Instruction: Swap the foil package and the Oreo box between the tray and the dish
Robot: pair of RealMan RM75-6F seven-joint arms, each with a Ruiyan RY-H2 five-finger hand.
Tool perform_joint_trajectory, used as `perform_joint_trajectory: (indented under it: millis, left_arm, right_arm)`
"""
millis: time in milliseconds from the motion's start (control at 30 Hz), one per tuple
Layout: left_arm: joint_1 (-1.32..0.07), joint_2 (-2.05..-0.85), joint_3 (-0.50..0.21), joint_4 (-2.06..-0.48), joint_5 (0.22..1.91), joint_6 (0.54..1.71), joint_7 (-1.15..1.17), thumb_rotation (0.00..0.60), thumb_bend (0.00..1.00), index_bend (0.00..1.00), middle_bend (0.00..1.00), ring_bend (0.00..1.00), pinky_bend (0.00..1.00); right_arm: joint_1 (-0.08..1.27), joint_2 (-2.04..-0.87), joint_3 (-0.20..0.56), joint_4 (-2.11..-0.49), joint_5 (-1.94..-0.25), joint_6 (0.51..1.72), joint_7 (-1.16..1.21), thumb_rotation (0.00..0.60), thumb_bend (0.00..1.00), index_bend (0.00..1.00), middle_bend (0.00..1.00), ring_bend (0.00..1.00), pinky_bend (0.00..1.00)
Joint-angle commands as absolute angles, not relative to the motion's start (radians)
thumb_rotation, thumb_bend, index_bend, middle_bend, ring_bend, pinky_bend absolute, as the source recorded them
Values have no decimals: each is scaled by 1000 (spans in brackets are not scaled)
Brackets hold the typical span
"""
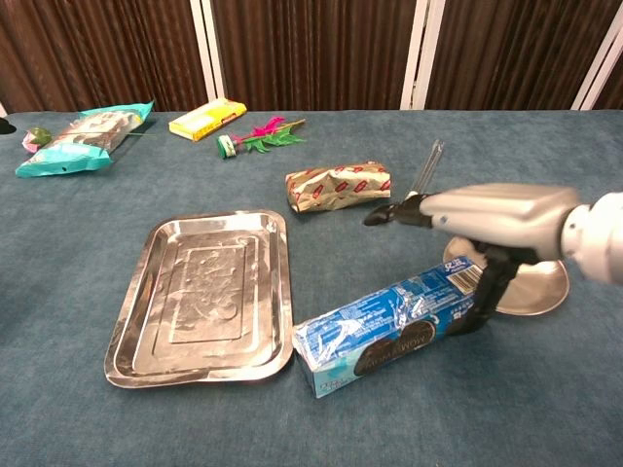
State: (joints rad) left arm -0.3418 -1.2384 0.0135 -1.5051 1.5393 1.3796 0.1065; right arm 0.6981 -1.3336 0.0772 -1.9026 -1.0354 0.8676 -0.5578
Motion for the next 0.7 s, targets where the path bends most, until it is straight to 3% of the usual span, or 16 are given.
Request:
perform_joint_trajectory:
  millis: [33,167,300,500,700]
  left_arm:
    - [-343,-1242,8,-1499,1541,1374,94,600,369,0,0,0,0]
    - [-342,-1240,2,-1495,1546,1373,76,600,368,0,0,0,0]
    - [-346,-1237,-4,-1486,1543,1360,58,600,368,0,0,0,0]
    - [-358,-1242,-20,-1459,1529,1333,39,600,369,0,0,0,0]
    - [-371,-1243,-43,-1423,1497,1301,26,600,370,0,0,0,0]
  right_arm:
    - [687,-1201,102,-1981,-1047,846,-429,600,129,0,31,0,0]
    - [665,-1118,182,-1979,-1054,873,-258,600,129,0,29,0,0]
    - [703,-1114,282,-1892,-985,865,-142,600,128,0,29,0,0]
    - [906,-1285,319,-1651,-780,807,-285,600,128,0,26,0,0]
    - [1107,-1498,291,-1380,-569,787,-491,600,128,0,30,0,0]
